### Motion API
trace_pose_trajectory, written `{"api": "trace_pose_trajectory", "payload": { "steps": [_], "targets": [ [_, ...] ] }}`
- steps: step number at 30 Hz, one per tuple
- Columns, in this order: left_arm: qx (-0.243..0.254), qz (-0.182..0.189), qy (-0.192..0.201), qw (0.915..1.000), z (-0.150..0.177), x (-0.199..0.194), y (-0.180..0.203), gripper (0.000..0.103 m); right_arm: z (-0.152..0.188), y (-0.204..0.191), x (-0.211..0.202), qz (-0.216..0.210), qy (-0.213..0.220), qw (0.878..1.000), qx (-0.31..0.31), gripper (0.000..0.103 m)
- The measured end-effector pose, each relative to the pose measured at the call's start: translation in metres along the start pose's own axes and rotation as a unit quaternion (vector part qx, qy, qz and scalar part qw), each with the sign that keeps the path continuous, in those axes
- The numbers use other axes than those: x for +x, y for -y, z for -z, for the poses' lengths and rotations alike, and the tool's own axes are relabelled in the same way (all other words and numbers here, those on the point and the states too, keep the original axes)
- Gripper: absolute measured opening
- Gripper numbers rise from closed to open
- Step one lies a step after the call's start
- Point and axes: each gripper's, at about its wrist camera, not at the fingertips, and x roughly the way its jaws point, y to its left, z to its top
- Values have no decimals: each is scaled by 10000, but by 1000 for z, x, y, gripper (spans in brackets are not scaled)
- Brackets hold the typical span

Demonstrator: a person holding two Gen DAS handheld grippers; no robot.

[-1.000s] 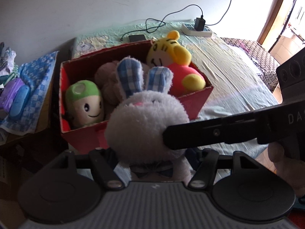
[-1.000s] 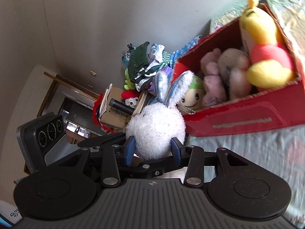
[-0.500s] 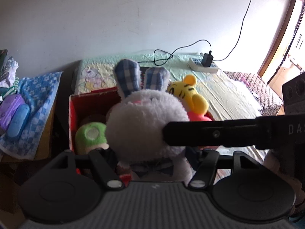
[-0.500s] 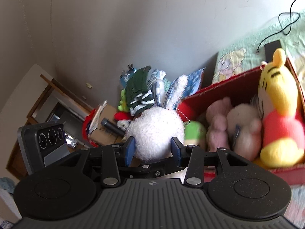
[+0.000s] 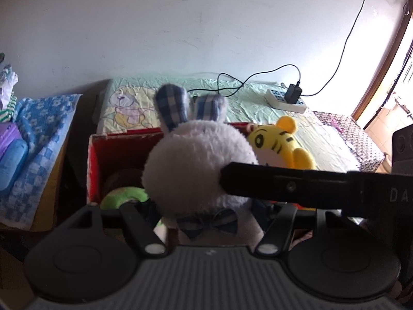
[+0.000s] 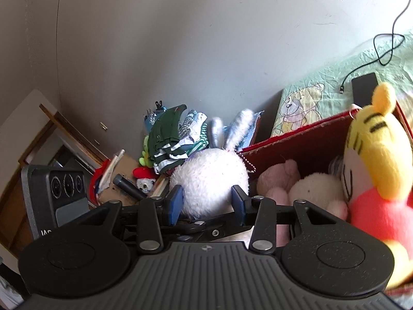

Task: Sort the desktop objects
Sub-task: 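Lower the white bunny into the red box between both tools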

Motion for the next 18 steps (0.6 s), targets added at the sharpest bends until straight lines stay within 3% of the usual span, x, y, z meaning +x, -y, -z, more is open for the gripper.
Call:
{"api": "trace_pose_trajectory", "payload": {
  "steps": [8, 14, 18],
  "targets": [
    [-40, 53, -399, 9992, 0, 15, -15, 68, -2, 9, 8, 0, -453, 9984, 327, 44],
    [373, -260, -668, 9967, 2, 23, -1, 75, 3, 18, 11, -38, -662, 9951, 737, 44],
    [676, -516, -756, 9935, 5, 35, 11, 80, 7, 19, 10, 52, -784, 9954, 545, 44]
  ]
}}
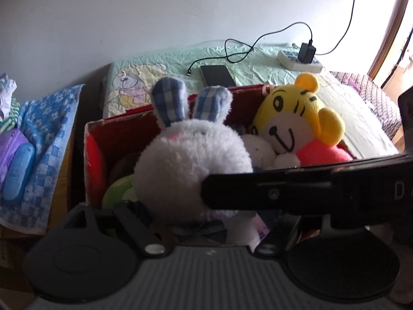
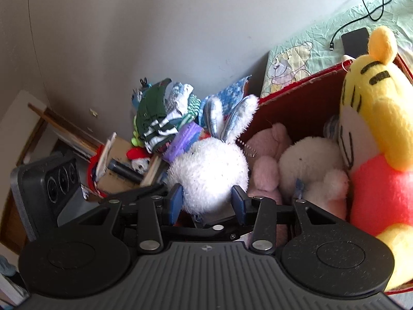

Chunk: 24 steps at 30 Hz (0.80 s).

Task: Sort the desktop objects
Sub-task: 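Lower the white bunny into the red box between both tools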

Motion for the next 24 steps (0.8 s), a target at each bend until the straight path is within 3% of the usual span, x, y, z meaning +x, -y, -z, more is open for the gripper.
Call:
{"api": "trace_pose_trajectory", "payload": {
  "steps": [6, 24],
  "targets": [
    [280, -298, -56, 9991, 1, 11, 12, 83, 5, 11, 1, 49, 81, 9999, 133, 42],
    [334, -427, 32, 9985, 5, 16, 19, 88, 11, 22, -4, -59, 250, 9994, 235, 46]
  ]
}}
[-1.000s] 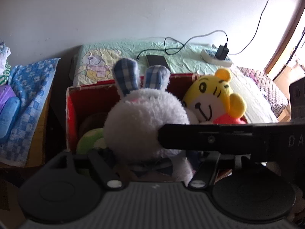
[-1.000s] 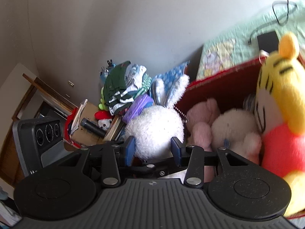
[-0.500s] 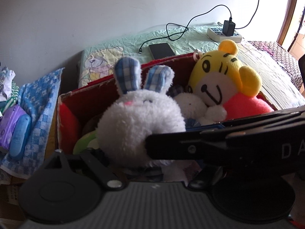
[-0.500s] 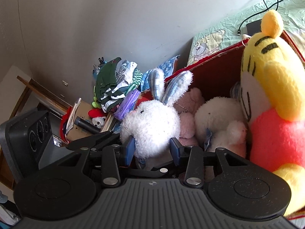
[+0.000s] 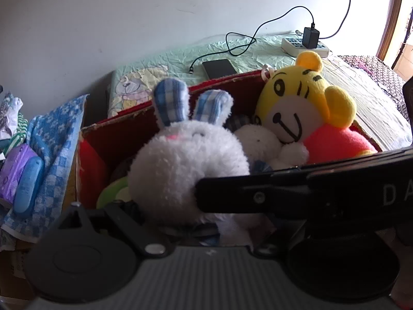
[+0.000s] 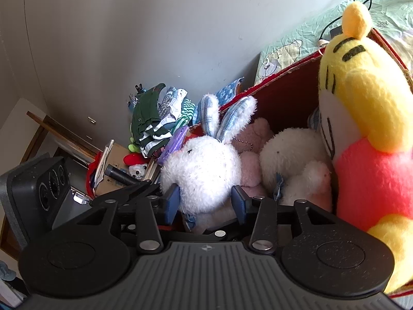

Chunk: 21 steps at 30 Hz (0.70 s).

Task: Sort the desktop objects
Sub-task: 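Lower the white bunny into the red box between both tools, then open both tools and lift them out of the box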

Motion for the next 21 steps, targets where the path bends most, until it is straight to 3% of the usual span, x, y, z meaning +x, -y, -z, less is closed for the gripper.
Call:
{"api": "trace_pose_trajectory", "payload": {
  "steps": [15, 21],
  "targets": [
    [-98, -87, -21, 9999, 0, -5, 2, 88, 2, -4, -12, 151, 180, 9996, -170, 48],
    [-215, -63, -62, 9997, 1, -15, 1, 88, 1, -6, -10, 184, 214, 9994, -200, 40]
  ]
}}
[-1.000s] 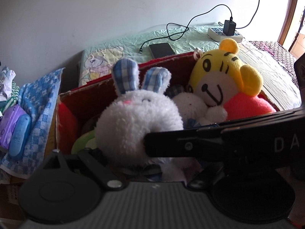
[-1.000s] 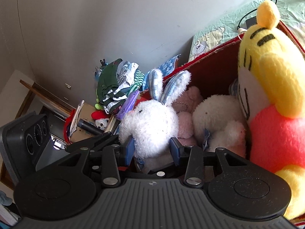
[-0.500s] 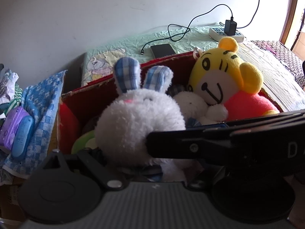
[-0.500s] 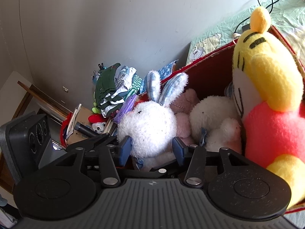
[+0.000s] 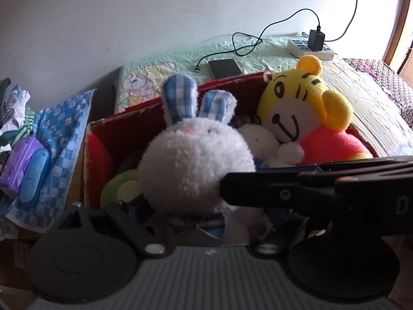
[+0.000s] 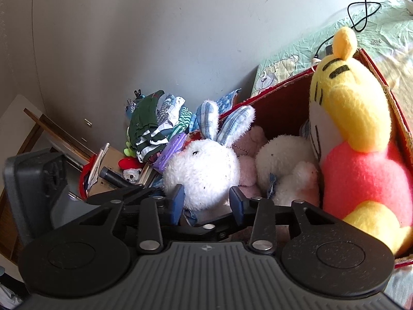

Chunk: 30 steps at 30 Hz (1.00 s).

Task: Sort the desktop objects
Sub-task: 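Open both tools and lift them out of the box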

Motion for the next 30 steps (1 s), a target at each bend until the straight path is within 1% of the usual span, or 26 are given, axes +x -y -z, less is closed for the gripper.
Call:
{"api": "trace_pose_trajectory", "payload": {
  "steps": [4, 7, 14, 19, 26, 30],
  "targets": [
    [-28, -99, -30, 9999, 3, -5, -2, 89, -1, -2, 1, 6, -34, 10000, -34, 38],
    [-38, -160, -44, 9999, 4, -7, -3, 88, 0, -1, 4, -2, -116, 9999, -28, 38],
    [-54, -231, -61, 9997, 5, -1, -5, 87, 1, 0, 9, -57, -183, 9998, -11, 38],
    [-71, -202, -85, 9997, 4, 2, -4, 88, 3, 1, 8, -88, -189, 9998, 13, 38],
    [-99, -197, -87, 9997, 3, 2, -1, 94, 2, 3, 4, -225, -185, 9994, 206, 39],
    [-202, -136, -69, 9997, 2, -1, -3, 94, 2, 1, 1, -227, -130, 9994, 212, 40]
  ]
}}
